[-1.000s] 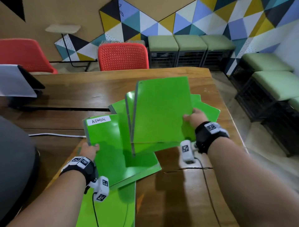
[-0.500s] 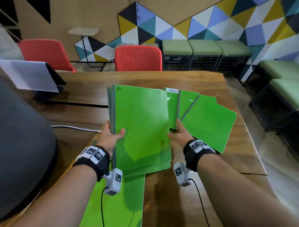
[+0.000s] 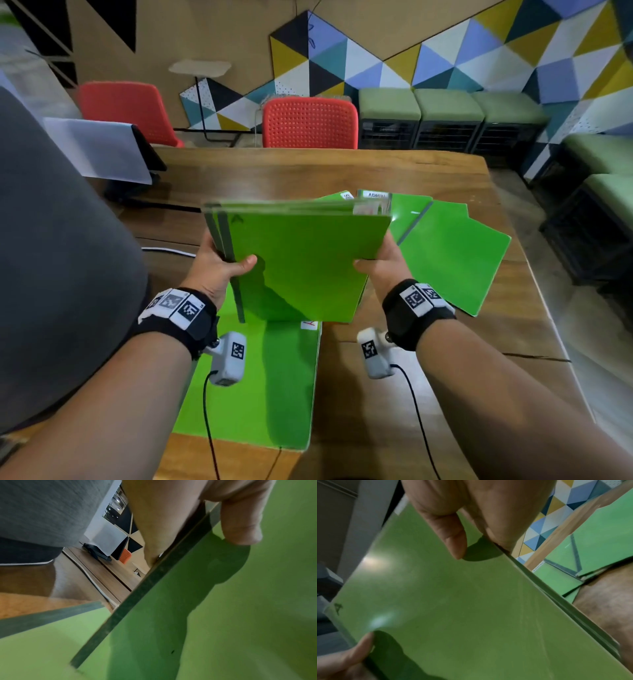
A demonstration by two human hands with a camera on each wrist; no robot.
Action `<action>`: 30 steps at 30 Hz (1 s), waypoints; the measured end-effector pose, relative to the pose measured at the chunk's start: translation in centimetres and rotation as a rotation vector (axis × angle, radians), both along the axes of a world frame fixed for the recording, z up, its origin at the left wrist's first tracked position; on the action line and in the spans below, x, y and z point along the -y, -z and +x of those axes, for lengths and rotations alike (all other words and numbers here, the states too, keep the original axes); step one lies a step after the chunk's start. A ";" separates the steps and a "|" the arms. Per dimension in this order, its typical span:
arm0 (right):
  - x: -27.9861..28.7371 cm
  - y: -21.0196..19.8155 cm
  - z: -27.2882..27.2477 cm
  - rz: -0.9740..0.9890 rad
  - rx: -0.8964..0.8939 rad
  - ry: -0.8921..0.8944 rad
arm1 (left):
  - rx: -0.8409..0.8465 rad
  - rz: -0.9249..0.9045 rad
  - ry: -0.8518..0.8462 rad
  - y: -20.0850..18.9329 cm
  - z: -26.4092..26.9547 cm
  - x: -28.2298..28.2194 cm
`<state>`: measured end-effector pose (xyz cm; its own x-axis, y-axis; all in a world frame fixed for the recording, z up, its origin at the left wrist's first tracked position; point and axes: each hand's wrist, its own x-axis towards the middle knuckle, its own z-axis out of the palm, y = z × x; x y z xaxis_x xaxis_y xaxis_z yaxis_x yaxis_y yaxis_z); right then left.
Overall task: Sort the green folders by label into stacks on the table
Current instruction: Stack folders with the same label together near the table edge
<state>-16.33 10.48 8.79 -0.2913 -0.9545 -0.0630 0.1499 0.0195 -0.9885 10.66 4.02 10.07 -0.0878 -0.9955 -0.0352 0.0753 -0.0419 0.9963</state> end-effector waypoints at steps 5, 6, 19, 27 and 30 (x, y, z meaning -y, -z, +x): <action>-1.1 2.1 0.6 0.146 -0.229 -0.060 | 0.262 0.060 0.054 2.9 0.8 -1.0; -1.5 2.9 0.7 0.218 -0.347 -0.096 | 0.352 0.052 0.082 3.3 0.8 -1.5; -2.6 5.8 4.3 0.659 -0.669 -0.335 | 1.316 0.309 0.231 5.8 6.8 0.0; -5.6 9.8 9.3 0.848 -0.714 -0.590 | 1.481 0.661 0.323 10.6 10.8 -2.7; -5.3 10.6 9.8 0.853 -0.772 -0.556 | 1.500 0.683 0.337 10.6 10.6 -2.6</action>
<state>-6.50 15.79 -1.76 -0.1019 -0.6998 -0.7070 -0.6880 0.5629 -0.4580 21.27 6.60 -0.52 0.2301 -0.7090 -0.6666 -0.9590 -0.2816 -0.0315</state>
